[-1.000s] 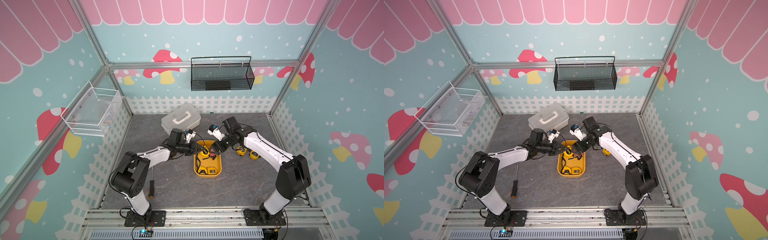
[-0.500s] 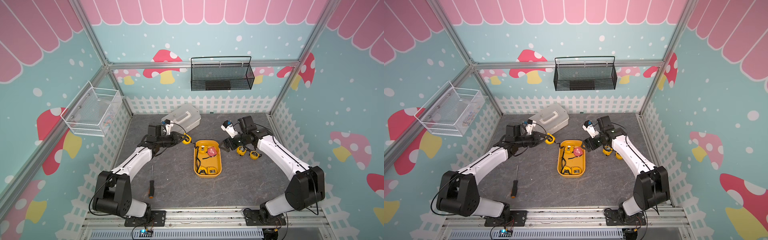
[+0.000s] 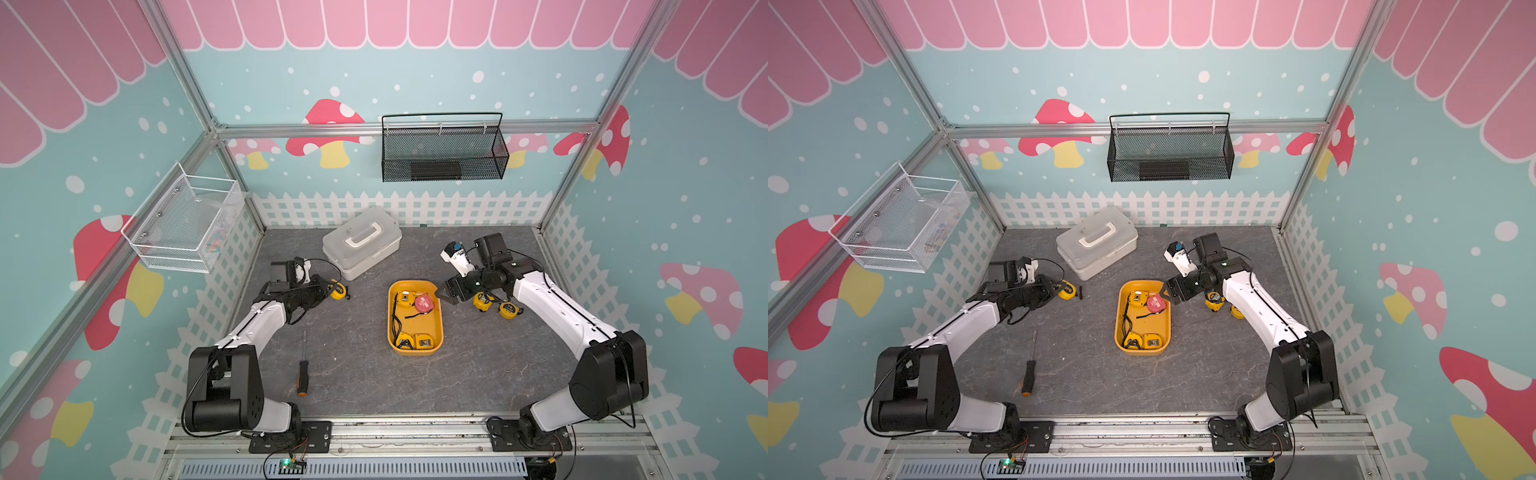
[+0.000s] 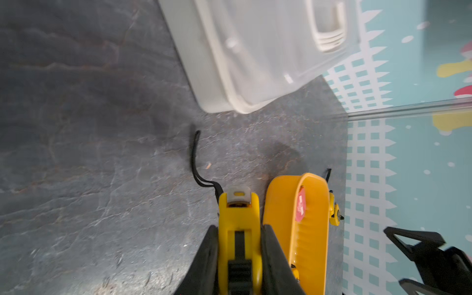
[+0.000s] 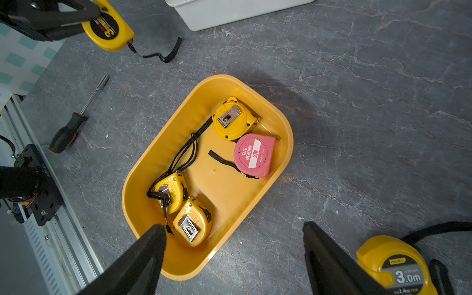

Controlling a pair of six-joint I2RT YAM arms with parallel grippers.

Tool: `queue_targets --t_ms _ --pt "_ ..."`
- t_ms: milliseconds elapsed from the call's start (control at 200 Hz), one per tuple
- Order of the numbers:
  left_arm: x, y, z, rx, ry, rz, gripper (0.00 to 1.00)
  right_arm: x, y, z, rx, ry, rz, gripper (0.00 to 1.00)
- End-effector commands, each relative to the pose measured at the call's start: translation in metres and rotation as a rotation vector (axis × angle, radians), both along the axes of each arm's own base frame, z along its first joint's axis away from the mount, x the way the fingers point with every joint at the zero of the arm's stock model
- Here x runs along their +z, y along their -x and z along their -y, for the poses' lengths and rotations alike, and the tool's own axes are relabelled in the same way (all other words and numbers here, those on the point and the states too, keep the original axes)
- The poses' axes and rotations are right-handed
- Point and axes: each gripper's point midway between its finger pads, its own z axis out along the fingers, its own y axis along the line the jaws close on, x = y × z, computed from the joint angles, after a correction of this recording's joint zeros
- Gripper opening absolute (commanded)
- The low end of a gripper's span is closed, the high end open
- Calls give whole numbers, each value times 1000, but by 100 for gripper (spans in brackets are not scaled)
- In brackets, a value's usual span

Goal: Take the tape measure out of the storage box
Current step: Place the tape measure at the center of the board.

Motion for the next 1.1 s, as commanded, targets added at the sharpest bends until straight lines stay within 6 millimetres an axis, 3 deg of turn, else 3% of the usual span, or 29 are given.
queue_targets --t_ms 0,415,921,1096 --pt "-11 -2 -5 14 -13 -13 16 -6 0 -1 2 -12 -22 85" --pt "-53 0 -33 82 -72 -133 17 -17 5 1 2 0 -46 85" --pt "-78 2 -47 110 -90 -195 21 -23 4 1 9 7 -53 84" --pt "-83 3 -49 117 -93 -210 35 -23 5 2 10 12 -51 85"
